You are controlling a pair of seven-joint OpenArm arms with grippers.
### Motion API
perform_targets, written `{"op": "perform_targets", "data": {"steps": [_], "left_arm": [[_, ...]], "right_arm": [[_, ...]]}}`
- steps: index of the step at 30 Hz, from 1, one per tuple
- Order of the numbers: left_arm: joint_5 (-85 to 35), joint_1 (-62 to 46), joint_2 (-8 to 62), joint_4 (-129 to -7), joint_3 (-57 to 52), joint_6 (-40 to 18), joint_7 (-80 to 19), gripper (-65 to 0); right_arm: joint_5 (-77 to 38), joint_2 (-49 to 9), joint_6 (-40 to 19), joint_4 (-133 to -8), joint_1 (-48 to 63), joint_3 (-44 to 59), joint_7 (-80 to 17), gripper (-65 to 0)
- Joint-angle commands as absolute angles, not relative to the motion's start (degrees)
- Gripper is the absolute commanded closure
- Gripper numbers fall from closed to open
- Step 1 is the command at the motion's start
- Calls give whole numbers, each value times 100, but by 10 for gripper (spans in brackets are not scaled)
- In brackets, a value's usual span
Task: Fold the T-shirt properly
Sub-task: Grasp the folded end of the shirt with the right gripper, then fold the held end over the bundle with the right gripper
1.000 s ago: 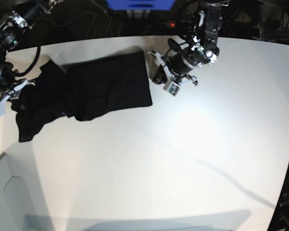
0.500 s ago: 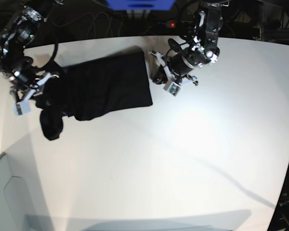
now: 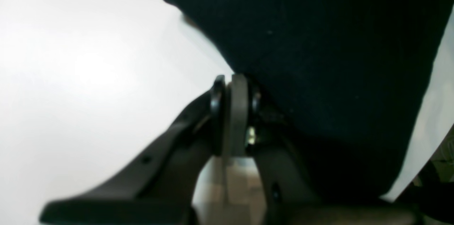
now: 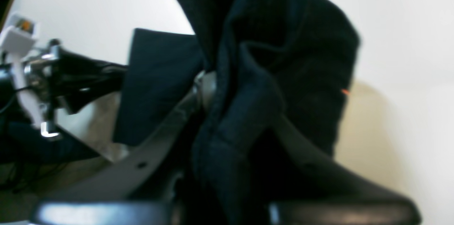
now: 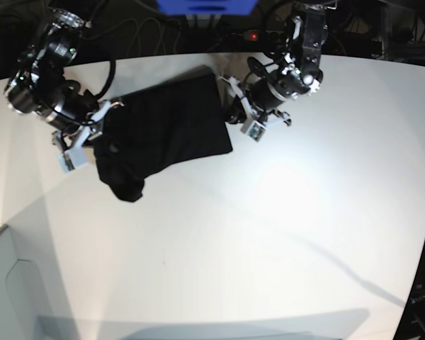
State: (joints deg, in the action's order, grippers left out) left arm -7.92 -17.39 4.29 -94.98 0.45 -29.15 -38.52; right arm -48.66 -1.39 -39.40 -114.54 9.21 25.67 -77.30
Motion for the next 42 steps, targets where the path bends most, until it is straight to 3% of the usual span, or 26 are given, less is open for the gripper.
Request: {"op": "perform_targets", "data": {"steps": [1, 13, 24, 31, 37, 42], "left_arm": [[-681, -1754, 453, -9525, 40, -2897, -3987, -35], [-681, -1736, 453, -9525, 40, -2897, -3987, -35], [-681, -1789, 462, -9534, 40, -2897, -3987, -35], [-681, -1798, 462, -9525, 40, -2897, -3987, -35], [-681, -1789, 462, -9534, 40, -2897, -3987, -35], [-681, -1789, 462, -9525, 40, -2897, -3996, -35]], "right_arm": [[-5042, -163, -4000, -11547, 892, 2457, -7600, 0], [-5007, -215, -4000, -11459, 1007, 1218, -7600, 0], [-5007, -242, -4000, -9657, 664, 927, -7591, 0], [-5007, -365, -4000, -9411, 593, 787, -7591, 0], [-5024, -479, -4000, -9446, 567, 541, -7591, -172], [-5024, -470, -4000, -9622, 558, 541, -7653, -220]]}}
